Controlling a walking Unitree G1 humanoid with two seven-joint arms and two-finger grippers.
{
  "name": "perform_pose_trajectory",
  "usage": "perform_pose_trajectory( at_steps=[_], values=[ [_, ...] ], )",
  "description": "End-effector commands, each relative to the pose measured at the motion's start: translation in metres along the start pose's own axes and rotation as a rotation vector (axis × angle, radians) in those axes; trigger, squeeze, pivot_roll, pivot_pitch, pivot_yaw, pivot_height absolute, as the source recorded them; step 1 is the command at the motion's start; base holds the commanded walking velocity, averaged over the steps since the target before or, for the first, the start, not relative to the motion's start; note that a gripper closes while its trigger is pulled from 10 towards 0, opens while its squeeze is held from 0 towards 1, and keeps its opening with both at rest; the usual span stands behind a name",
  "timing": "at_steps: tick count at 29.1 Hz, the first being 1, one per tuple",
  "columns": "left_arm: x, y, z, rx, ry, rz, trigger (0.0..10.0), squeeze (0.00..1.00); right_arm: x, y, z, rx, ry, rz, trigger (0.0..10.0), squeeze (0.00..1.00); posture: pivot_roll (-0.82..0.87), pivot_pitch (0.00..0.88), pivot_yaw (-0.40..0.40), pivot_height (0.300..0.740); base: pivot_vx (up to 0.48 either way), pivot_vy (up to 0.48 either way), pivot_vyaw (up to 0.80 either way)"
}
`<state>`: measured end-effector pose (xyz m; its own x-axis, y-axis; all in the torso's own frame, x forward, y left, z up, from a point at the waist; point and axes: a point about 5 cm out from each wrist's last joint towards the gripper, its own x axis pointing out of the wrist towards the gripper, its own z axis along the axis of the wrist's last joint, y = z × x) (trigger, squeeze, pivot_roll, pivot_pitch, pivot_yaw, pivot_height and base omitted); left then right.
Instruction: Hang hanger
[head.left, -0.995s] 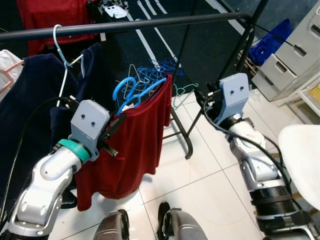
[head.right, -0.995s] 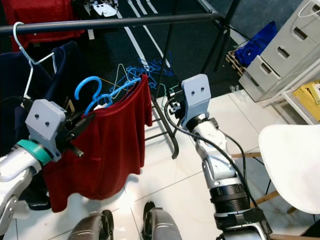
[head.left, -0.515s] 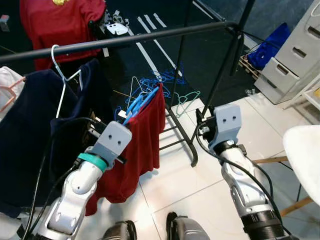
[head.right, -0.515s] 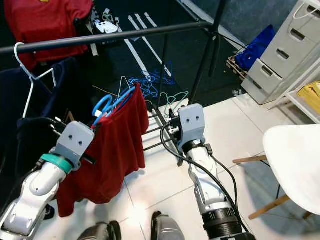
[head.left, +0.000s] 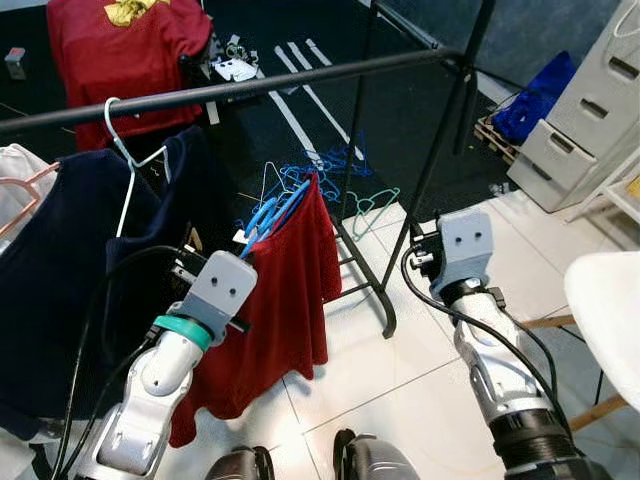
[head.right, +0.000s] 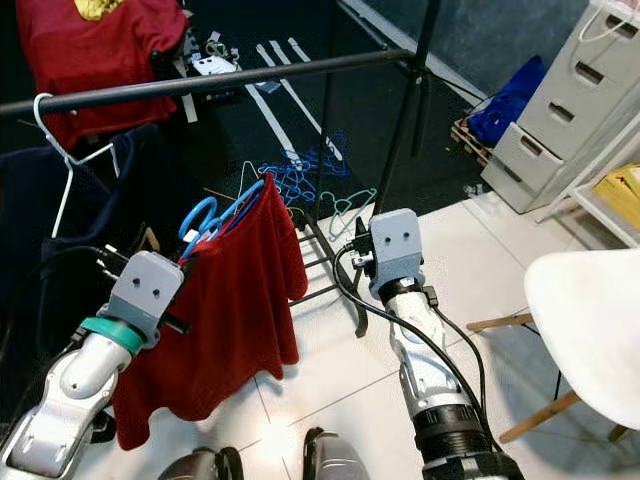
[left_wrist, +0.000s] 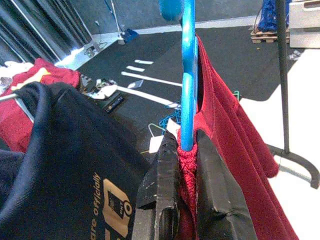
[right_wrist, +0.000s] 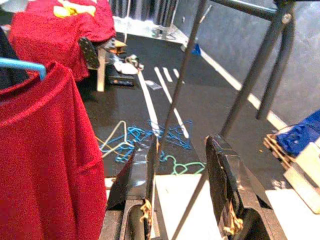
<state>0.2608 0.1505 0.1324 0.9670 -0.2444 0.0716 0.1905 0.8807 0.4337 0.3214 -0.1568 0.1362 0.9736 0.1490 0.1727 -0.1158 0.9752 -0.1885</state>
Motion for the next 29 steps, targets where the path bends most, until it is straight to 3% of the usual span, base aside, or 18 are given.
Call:
perform_pose_trajectory(
  at_steps=[1,4,7,10,15,18,21,23,27,29],
  values=[
    [-0.001,0.001,0.001,-0.033,-0.016,0.023,10.0,0.00,0.000,0.004,-0.003,0.041,0.009,0.015,10.0,0.00,-0.08,0.000,-0.015,0.740,0.000,0.000,0.00],
    [0.000,-0.005,0.003,-0.087,-0.025,0.002,10.0,0.00,0.005,0.010,-0.001,0.114,0.002,0.057,10.0,0.00,-0.09,0.000,-0.006,0.740,0.000,0.000,0.00],
    [0.000,-0.006,0.007,-0.082,-0.041,-0.013,10.0,0.00,0.008,0.011,0.002,0.167,-0.008,0.079,10.0,0.00,-0.09,0.000,-0.005,0.740,0.000,0.000,0.00],
    [0.002,-0.003,0.021,-0.090,-0.099,-0.044,10.0,0.00,0.018,0.014,0.016,0.330,-0.049,0.174,10.0,0.00,-0.08,0.000,-0.002,0.740,0.000,0.000,0.00],
    [0.002,0.000,0.031,-0.090,-0.145,-0.070,10.0,0.00,0.026,0.013,0.021,0.396,-0.056,0.215,10.0,0.00,-0.07,0.000,-0.002,0.740,0.000,0.000,0.00],
    [0.000,0.002,0.044,-0.084,-0.200,-0.110,10.0,0.00,0.037,0.014,0.022,0.505,-0.017,0.286,10.0,0.00,-0.07,0.000,-0.003,0.740,0.000,0.000,0.00],
    [0.000,0.002,0.046,-0.080,-0.208,-0.116,10.0,0.00,0.038,0.017,0.018,0.516,0.018,0.302,10.0,0.00,-0.06,0.000,-0.009,0.740,0.000,0.000,0.00],
    [-0.001,0.001,0.050,-0.074,-0.222,-0.126,10.0,0.00,0.039,0.024,0.012,0.599,0.074,0.373,10.0,0.00,-0.06,0.000,-0.016,0.740,0.000,0.000,0.00],
    [-0.002,0.001,0.051,-0.072,-0.227,-0.131,10.0,0.00,0.039,0.028,0.011,0.640,0.087,0.412,10.0,0.00,-0.06,0.000,-0.016,0.740,0.000,0.000,0.00],
    [-0.002,0.000,0.054,-0.063,-0.239,-0.139,10.0,0.00,0.039,0.035,0.014,0.745,0.113,0.522,10.0,0.00,-0.05,0.000,-0.024,0.740,0.000,0.000,0.00]
  ],
)
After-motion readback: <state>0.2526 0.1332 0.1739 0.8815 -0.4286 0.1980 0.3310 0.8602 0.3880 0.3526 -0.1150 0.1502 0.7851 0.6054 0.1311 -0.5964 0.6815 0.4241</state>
